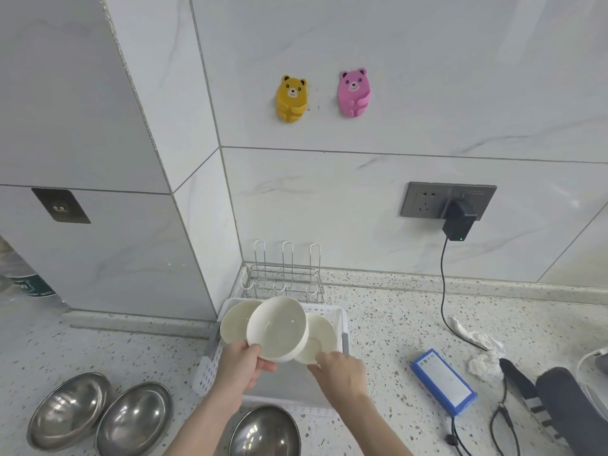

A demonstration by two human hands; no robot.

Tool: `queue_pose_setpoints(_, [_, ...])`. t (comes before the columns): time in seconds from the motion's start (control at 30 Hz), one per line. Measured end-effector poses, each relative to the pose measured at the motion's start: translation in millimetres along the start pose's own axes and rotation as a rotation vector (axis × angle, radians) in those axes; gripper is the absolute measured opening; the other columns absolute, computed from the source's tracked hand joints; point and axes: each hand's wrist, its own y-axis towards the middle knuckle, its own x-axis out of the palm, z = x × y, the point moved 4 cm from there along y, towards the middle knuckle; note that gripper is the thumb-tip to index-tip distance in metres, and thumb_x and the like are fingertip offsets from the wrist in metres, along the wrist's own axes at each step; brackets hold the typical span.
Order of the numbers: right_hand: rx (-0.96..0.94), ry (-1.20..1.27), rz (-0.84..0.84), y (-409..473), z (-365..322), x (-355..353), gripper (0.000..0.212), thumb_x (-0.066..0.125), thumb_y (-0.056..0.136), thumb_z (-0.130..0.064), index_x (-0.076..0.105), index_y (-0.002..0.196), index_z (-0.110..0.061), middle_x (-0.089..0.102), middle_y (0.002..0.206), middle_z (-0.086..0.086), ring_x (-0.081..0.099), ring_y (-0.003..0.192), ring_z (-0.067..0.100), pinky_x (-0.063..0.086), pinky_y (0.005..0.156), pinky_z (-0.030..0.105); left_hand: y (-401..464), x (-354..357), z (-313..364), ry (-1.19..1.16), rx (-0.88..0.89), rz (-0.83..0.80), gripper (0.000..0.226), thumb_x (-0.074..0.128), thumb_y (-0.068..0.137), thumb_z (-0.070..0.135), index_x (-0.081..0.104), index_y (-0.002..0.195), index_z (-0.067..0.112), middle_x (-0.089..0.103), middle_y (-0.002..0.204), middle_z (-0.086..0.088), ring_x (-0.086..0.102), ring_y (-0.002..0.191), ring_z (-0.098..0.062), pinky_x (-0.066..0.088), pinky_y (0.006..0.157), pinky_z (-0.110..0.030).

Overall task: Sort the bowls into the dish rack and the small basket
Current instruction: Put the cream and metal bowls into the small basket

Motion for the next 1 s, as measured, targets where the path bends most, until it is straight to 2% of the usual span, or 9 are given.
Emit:
queue_pose_setpoints(0.07, [-0.042, -0.051, 0.170, -8.4, 2.3, -6.9, 0.045, 0.085, 0.066, -0.045, 0.049, 0.054, -0.022, 0.029, 0.044, -0.005, 0.038, 0.037, 0.012, 0.019, 0.038, 0.018, 1.4, 2.0, -0.7, -0.007, -0.001, -0.001, 0.022, 0.044, 0.097, 0.000, 0.063, 0.106, 0.005, 0.073, 0.070, -0.024, 0.030, 0.033, -0.008, 0.022, 0.033, -0.017])
queue_pose_setpoints(0.13, [0.001, -0.008, 0.225, -11.3, 4.8, -13.6, 0.056, 0.093, 0.053, -0.043, 0.041, 0.043, -0.023, 0.032, 0.039, -0.005, 0.023, 0.035, 0.011, 0.007, 0.039, 0.016, 2.6, 3.7, -2.3, -0.014, -0.007, -0.002, 0.022, 0.044, 0.096, 0.000, 0.063, 0.106, 0.005, 0.073, 0.070, -0.024, 0.030, 0.034, -0.009, 0.022, 0.033, -0.017])
queue_pose_setpoints(0.23, [-0.021, 0.059, 0.144, -8.5, 9.2, 5.2, 0.037, 0.048, 0.097, -0.048, 0.058, 0.073, -0.022, 0.055, 0.069, -0.003, 0.050, 0.061, 0.016, 0.017, 0.045, 0.023, 2.4, 6.4, -6.6, -0.026, -0.022, -0.005, 0.022, 0.045, 0.096, 0.001, 0.064, 0.106, 0.007, 0.073, 0.070, -0.024, 0.030, 0.035, -0.009, 0.021, 0.033, -0.017])
queue_pose_setpoints(0.3, [0.026, 0.029, 0.102, -3.8, 11.9, 7.8, 0.044, 0.034, 0.101, -0.048, 0.065, 0.088, -0.019, 0.065, 0.081, -0.001, 0.048, 0.067, 0.016, 0.019, 0.047, 0.023, 1.6, 7.5, -9.3, -0.035, -0.037, -0.014, 0.020, 0.046, 0.096, 0.002, 0.063, 0.106, 0.007, 0.073, 0.070, -0.024, 0.031, 0.035, -0.008, 0.021, 0.033, -0.016])
queue_pose_setpoints(0.6, [0.043, 0.010, 0.171, -8.8, 1.1, -1.5, 0.037, 0.047, 0.099, -0.045, 0.068, 0.085, -0.018, 0.055, 0.067, -0.002, 0.046, 0.058, 0.016, 0.017, 0.044, 0.021, 1.5, 16.3, -9.2, 0.038, -0.035, -0.010, 0.021, 0.043, 0.095, -0.001, 0.062, 0.102, 0.005, 0.072, 0.065, -0.021, 0.030, 0.034, -0.008, 0.021, 0.033, -0.015])
queue_pose_setpoints(0.7, [0.037, 0.047, 0.175, -11.6, -0.2, -7.1, 0.034, 0.056, 0.095, -0.043, 0.055, 0.069, -0.021, 0.046, 0.063, -0.005, 0.048, 0.054, 0.017, 0.016, 0.044, 0.020, 7.7, 19.4, -8.3, 0.110, -0.021, 0.000, 0.021, 0.042, 0.095, -0.001, 0.060, 0.104, 0.004, 0.072, 0.064, -0.020, 0.031, 0.033, -0.009, 0.023, 0.032, -0.017])
queue_pose_setpoints(0.8, [0.068, 0.121, 0.117, -11.1, 5.5, -0.9, 0.028, 0.040, 0.100, -0.042, 0.052, 0.086, -0.022, 0.064, 0.081, -0.002, 0.056, 0.066, 0.019, 0.026, 0.047, 0.023, 15.9, 21.7, -6.7, 0.185, 0.002, 0.011, 0.019, 0.043, 0.093, 0.001, 0.060, 0.101, 0.002, 0.071, 0.059, -0.016, 0.033, 0.035, -0.011, 0.023, 0.034, -0.017])
queue_pose_setpoints(0.93, [0.160, 0.267, 0.332, -20.3, 5.0, -15.4, 0.022, 0.074, 0.077, -0.018, 0.059, 0.093, -0.015, 0.055, 0.049, -0.005, 0.039, 0.029, 0.012, 0.014, 0.032, 0.016, 30.2, 30.8, -3.7, 0.293, 0.025, -0.001, 0.018, 0.042, 0.090, 0.002, 0.059, 0.098, 0.000, 0.071, 0.057, -0.013, 0.039, 0.040, -0.016, 0.026, 0.037, -0.020])
queue_pose_setpoints(1.0, [0.144, 0.319, 0.381, -21.4, 6.2, -7.5, 0.032, 0.056, 0.090, -0.021, 0.053, 0.121, -0.017, 0.072, 0.085, -0.002, 0.059, 0.043, 0.018, 0.033, 0.036, 0.025, 34.9, 36.6, -1.7, 0.348, 0.036, -0.018, 0.017, 0.042, 0.089, 0.003, 0.058, 0.094, 0.001, 0.071, 0.056, -0.011, 0.041, 0.039, -0.016, 0.028, 0.038, -0.019])
